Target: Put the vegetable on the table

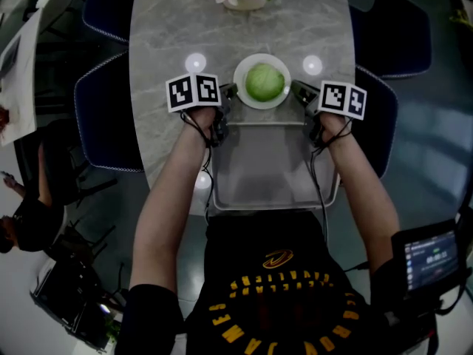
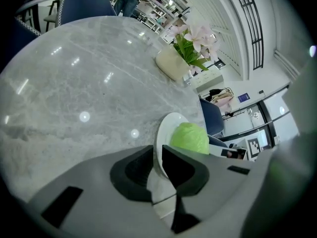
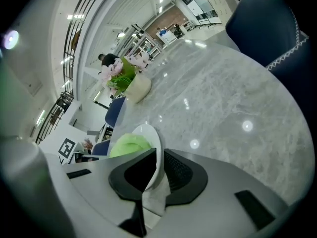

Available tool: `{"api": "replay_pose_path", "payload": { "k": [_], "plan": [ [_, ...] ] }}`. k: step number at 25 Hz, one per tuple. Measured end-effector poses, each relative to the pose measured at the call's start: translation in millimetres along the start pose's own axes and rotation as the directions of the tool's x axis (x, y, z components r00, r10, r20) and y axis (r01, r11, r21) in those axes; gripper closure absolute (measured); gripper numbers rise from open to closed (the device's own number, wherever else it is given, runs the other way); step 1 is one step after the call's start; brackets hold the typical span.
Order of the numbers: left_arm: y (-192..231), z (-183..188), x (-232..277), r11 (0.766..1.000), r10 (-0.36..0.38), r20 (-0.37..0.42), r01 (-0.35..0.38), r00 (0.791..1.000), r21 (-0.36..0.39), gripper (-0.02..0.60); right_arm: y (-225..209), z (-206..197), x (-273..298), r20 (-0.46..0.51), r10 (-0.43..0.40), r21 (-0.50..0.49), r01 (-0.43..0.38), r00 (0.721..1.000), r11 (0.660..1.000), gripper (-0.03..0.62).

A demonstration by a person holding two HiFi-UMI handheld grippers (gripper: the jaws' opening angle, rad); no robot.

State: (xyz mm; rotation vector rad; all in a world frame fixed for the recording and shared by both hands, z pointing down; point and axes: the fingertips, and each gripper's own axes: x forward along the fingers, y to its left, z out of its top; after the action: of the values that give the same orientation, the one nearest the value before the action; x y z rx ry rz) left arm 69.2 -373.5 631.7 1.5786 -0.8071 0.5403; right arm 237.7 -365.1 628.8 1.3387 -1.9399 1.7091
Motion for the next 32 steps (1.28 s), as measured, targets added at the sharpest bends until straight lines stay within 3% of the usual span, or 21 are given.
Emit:
{"api": "replay_pose_path", "payload": {
  "k": [3,7,12,14,18,21,28,32],
  "plan": [
    [-2.8,-1.4,-12.6,1.0,0.014,0.03,-0.015,0.999,0.027,0.537,7.3,-0.3,-12.0,0.016,-0.003,-0.046,0.004,1.0,0.999,0.557],
    [-14.3,2.8,-33.3,0.984,0.081,0.129,-0.1,0.988,0.145,0.537,30.2,2.6,-29.4,0.061,0.008,-0.156,0.002,0.998,0.988,0.557],
    [-45.4,-9.4,-72.6,0.909,0.127,0.269,-0.22,0.955,0.353,0.537,76.8,-6.5,-64.9,0.132,0.045,-0.396,0.011,0.99,0.918,0.557],
    [-57.1,-21.5,-85.0,0.906,0.123,0.294,-0.228,0.948,0.356,0.537,86.2,-14.5,-77.2,0.149,0.045,-0.449,0.027,0.988,0.893,0.557],
    [-90.0,-48.4,-112.1,0.93,0.056,0.347,-0.176,0.936,0.324,0.537,106.0,-28.4,-108.6,0.212,0.037,-0.518,0.081,0.977,0.852,0.557],
    [-104.0,-66.3,-117.5,0.919,0.043,0.382,-0.186,0.923,0.348,0.537,113.1,-38.6,-121.9,0.248,0.068,-0.552,0.083,0.966,0.829,0.557],
    [-137.7,-102.9,-127.4,0.851,0.027,0.463,-0.264,0.886,0.454,0.537,133.1,-58.7,-156.4,0.32,0.197,-0.614,0.044,0.927,0.788,0.559],
    [-161.4,-131.7,-153.2,0.8,0.003,0.517,-0.313,0.856,0.513,0.537,154.8,-82.1,-183.6,0.328,0.254,-0.677,0.039,0.91,0.735,0.559]
  ]
}}
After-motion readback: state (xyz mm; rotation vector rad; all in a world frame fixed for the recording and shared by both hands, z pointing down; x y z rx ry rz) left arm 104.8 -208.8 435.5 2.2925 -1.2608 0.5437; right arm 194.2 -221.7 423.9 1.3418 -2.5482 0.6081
